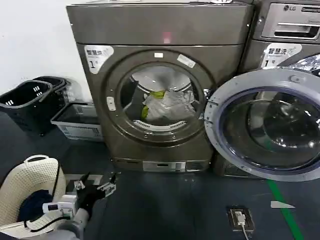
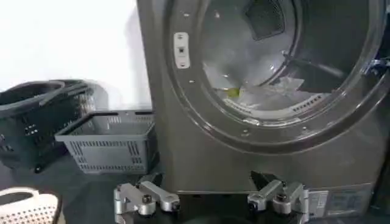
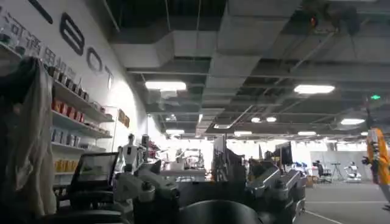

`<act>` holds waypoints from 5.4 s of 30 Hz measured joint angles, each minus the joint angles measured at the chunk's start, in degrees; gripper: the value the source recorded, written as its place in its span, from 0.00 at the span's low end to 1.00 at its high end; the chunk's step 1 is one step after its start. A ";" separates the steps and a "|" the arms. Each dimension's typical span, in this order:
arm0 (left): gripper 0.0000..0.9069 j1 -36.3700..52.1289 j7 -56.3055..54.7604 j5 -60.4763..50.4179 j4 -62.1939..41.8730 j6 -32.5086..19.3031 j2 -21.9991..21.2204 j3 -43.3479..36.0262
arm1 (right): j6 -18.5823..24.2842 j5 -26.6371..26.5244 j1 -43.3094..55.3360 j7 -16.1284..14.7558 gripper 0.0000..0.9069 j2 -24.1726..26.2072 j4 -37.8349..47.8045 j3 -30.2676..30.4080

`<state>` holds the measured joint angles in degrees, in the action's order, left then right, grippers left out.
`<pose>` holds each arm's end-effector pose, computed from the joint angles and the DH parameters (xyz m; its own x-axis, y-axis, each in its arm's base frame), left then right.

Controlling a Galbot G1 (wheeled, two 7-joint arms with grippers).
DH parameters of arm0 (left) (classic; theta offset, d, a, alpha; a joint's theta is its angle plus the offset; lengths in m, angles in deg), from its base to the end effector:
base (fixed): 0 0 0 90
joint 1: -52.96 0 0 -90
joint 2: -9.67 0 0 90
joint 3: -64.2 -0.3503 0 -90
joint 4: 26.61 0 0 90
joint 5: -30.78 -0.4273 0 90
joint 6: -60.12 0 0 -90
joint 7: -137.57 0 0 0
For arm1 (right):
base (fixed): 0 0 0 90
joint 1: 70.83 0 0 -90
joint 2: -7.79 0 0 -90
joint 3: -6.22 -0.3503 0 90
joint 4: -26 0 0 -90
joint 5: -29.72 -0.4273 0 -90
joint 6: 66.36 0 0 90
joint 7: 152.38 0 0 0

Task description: Grasp the clothes from the dryer.

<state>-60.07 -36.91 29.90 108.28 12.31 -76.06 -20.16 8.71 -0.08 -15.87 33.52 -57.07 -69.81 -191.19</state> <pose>0.2591 0.0333 -0.1605 -0.9375 -0.0089 0.3478 0.0231 0.9959 0.0877 -0.1648 -0.4976 -0.0135 0.0703 0.9345 -0.3491 0.9969 -0.0780 -0.0081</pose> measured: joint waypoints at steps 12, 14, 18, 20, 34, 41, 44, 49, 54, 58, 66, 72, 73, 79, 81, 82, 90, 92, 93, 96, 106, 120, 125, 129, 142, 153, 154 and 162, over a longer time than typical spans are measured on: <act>1.00 0.20 -0.16 -0.20 -0.41 0.00 -0.09 -0.45 | 0.24 -0.07 -0.42 0.08 1.00 -0.26 0.77 -0.77; 1.00 0.17 -0.16 -0.17 -0.48 0.00 -0.08 -0.48 | 0.24 -0.07 -0.38 0.07 1.00 -0.44 0.59 -0.65; 1.00 0.10 -0.16 -0.02 -0.59 0.00 -0.05 -0.44 | 0.25 -0.07 -0.66 0.07 1.00 -0.50 0.69 -0.94; 1.00 0.13 -0.16 -0.01 -0.72 0.00 -0.01 -0.46 | 0.26 -0.09 -0.68 0.06 1.00 -0.50 0.68 -1.01; 1.00 0.96 -0.74 0.08 -0.66 0.00 0.29 -1.23 | 1.33 -1.13 -0.85 0.66 1.00 -0.69 0.01 -0.98; 1.00 0.97 -1.09 0.10 0.10 0.00 0.72 -1.37 | 2.77 -2.33 -0.61 1.65 1.00 -0.79 -0.25 -1.16; 1.00 0.99 -1.09 0.14 0.28 0.00 0.75 -1.59 | 3.11 -2.82 -0.74 2.10 1.00 -0.89 -0.38 -1.33; 1.00 0.86 -1.13 -0.01 0.34 0.00 0.75 -1.92 | 3.78 -3.69 -0.80 2.71 1.00 -0.94 -0.37 -1.58; 1.00 0.71 -0.43 0.11 0.24 0.00 0.90 -1.89 | 4.10 -4.23 -0.88 2.93 1.00 -1.18 0.04 -1.98; 1.00 0.92 1.05 -0.31 -0.04 0.00 0.99 -1.92 | 4.21 -4.69 -0.86 3.32 1.00 -1.29 0.05 -2.33; 1.00 1.72 2.10 -0.50 -0.58 0.00 0.91 -2.71 | 4.38 -4.84 -1.14 3.49 1.00 -1.73 0.01 -2.95; 1.00 2.37 2.63 -1.06 -1.80 0.00 0.72 -3.15 | 4.49 -4.91 -1.50 3.55 1.00 -2.05 0.23 -3.38; 1.00 2.38 2.71 -1.02 -1.97 0.00 0.75 -3.16 | 4.49 -4.93 -1.46 3.57 1.00 -2.16 0.14 -3.32; 1.00 2.28 2.53 -0.71 -2.07 0.00 0.78 -3.19 | 4.48 -4.96 -1.32 3.61 1.00 -2.24 -0.08 -2.94; 1.00 2.18 2.24 -0.66 -2.25 0.00 0.80 -3.28 | 4.49 -4.96 -1.33 3.64 1.00 -2.14 0.03 -2.90; 1.00 2.18 1.99 -0.67 -2.45 0.00 0.84 -3.34 | 4.49 -4.96 -1.34 3.64 1.00 -2.10 0.09 -2.84; 1.00 2.72 -1.23 -0.79 -3.50 0.00 0.89 -4.59 | 4.49 -4.96 -1.33 3.70 1.00 -2.04 0.19 -2.59; 1.00 3.02 -1.69 -0.45 -3.60 0.00 0.71 -4.71 | 4.49 -4.96 -1.45 3.71 1.00 -2.02 0.25 -2.80; 1.00 3.10 -1.84 -0.41 -3.63 0.00 0.63 -4.71 | 4.49 -4.96 -1.48 3.71 1.00 -2.02 0.27 -2.92; 1.00 3.02 -2.51 -0.44 -3.72 0.00 0.47 -5.00 | 4.49 -4.97 -1.52 3.75 1.00 -1.91 0.41 -3.13; 1.00 3.12 -3.46 0.00 -4.48 0.00 0.37 -6.25 | 4.51 -4.98 -2.00 3.75 1.00 -2.16 1.11 -4.16; 1.00 3.32 -3.65 0.28 -5.53 0.00 0.03 -6.21 | 4.51 -5.13 -2.79 3.60 1.00 -2.72 1.46 -5.00; 1.00 3.10 -3.75 0.26 -5.75 0.00 -0.09 -6.47 | 4.51 -5.10 -2.79 3.56 1.00 -2.77 1.39 -4.91; 1.00 3.14 -3.55 0.30 -5.65 0.00 -0.05 -6.68 | 4.51 -5.04 -2.68 3.56 1.00 -2.80 1.38 -4.87; 1.00 6.65 -3.81 -2.63 -8.14 0.00 -0.50 -10.21 | 6.12 -4.84 -2.90 3.44 1.00 -3.16 1.24 -4.27; 1.00 21.75 -5.01 -4.24 -22.46 -0.11 -2.37 -12.36 | 6.74 -5.05 -3.26 3.02 1.00 -3.28 0.24 -3.42; 1.00 23.16 -4.98 -4.31 -23.99 -0.53 -2.41 -12.19 | 6.76 -5.04 -3.17 3.00 1.00 -3.26 0.13 -3.32; 1.00 34.54 -4.18 -7.95 -37.50 -4.35 -3.52 -11.55 | 7.08 -5.02 -2.73 2.79 1.00 -3.44 -0.99 -2.33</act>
<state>-25.52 -41.09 21.95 70.79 7.96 -79.57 -31.71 15.79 -5.10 -18.61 36.31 -60.50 -70.80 -193.52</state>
